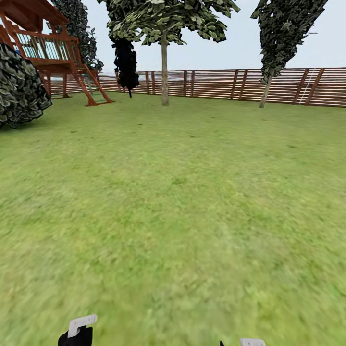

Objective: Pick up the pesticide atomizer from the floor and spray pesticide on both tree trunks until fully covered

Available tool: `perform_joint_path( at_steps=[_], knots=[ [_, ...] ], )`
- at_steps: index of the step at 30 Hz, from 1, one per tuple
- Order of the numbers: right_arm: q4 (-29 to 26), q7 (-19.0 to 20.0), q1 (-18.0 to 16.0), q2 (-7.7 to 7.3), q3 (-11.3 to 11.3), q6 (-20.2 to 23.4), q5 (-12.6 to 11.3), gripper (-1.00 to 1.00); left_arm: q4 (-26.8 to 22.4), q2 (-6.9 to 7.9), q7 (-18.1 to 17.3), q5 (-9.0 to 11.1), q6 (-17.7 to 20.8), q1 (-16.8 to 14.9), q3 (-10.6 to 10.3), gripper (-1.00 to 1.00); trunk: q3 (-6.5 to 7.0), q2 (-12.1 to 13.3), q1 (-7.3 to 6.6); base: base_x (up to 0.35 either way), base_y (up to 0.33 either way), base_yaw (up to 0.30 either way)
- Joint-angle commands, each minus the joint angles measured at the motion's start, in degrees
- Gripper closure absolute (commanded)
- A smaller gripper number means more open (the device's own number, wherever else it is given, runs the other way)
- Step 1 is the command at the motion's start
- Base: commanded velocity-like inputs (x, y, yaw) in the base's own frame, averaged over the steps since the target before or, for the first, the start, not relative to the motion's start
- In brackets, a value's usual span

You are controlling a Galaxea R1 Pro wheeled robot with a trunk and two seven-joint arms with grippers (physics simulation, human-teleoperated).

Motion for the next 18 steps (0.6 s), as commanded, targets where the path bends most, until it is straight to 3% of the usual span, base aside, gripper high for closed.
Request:
perform_joint_path(
  at_steps=[1,18],
  knots=[
    [0.06,0.28,-0.05,-0.02,-0.51,-0.16,0.33,-1.00,0.04,0.01,-0.04,0.30,-0.17,-0.02,-0.12,1.00,-0.05,-0.02,0.03,0.339,0.000,0.000],
    [0.06,0.28,-0.02,-0.02,-0.51,-0.16,0.33,-1.00,0.04,0.01,-0.04,0.30,-0.17,-0.03,-0.12,1.00,-0.05,-0.02,0.03,0.339,0.000,0.000]
  ],
)
